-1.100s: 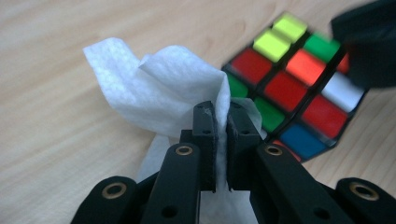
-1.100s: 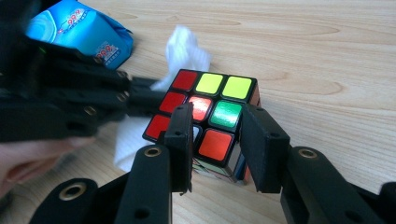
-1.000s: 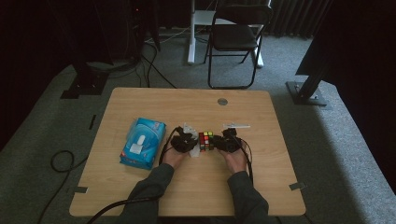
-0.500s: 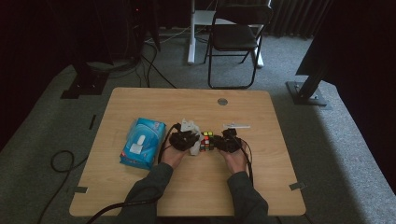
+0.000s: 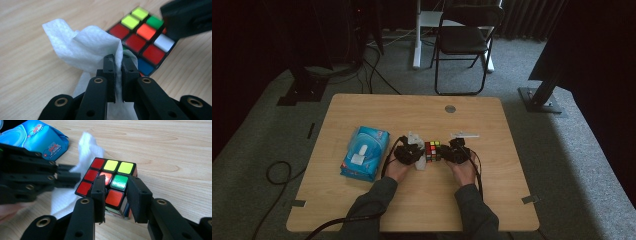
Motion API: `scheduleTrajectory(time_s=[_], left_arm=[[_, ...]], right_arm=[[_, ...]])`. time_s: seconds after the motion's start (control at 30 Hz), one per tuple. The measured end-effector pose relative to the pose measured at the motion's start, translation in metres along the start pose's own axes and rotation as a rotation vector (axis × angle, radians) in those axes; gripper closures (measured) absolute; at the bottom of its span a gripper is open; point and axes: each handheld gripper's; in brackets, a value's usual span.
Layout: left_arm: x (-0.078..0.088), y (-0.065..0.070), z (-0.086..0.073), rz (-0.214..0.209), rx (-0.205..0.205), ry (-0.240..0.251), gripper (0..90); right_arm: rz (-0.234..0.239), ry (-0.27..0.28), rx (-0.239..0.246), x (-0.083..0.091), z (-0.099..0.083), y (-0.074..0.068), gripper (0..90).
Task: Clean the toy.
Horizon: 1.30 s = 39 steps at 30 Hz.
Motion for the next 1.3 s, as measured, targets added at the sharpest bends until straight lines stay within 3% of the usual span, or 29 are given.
scheduleTrajectory(time_s=[0.17, 0.33, 0.6, 0.67, 0.77, 0.93, 1.3], left_arm=[[-0.011, 0.001, -0.009, 0.002, -0.019, -0.041, 84.8], [-0.009, 0.002, -0.006, 0.009, -0.04, -0.053, 84.2], [0.021, 0.004, 0.005, -0.028, -0.008, 0.044, 83.6], [0.025, 0.006, 0.007, -0.046, -0.016, 0.043, 83.6], [0.021, 0.009, 0.006, -0.06, -0.04, 0.014, 82.7], [0.018, 0.006, -0.001, -0.066, -0.02, 0.0, 82.8], [-0.001, 0.007, -0.016, -0.059, -0.024, -0.049, 83.4]], right_arm=[[-0.008, 0.0, 0.0, 0.0, 0.0, -0.001, 68.3], [-0.01, 0.0, 0.002, 0.0, 0.0, -0.001, 68.3], [-0.007, 0.006, -0.005, 0.0, -0.001, -0.001, 68.3], [-0.008, 0.006, -0.005, 0.0, -0.001, -0.001, 68.4], [-0.014, 0.007, 0.006, 0.0, -0.001, -0.002, 68.4], [-0.019, 0.006, 0.01, 0.0, -0.001, -0.003, 68.4], [-0.022, 0.009, 0.008, 0.0, -0.001, -0.003, 68.9]])
Point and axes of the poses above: each handheld gripper's, and its own axes: x roughly backward along the jaws, z roughly out of its top, y roughly to its right
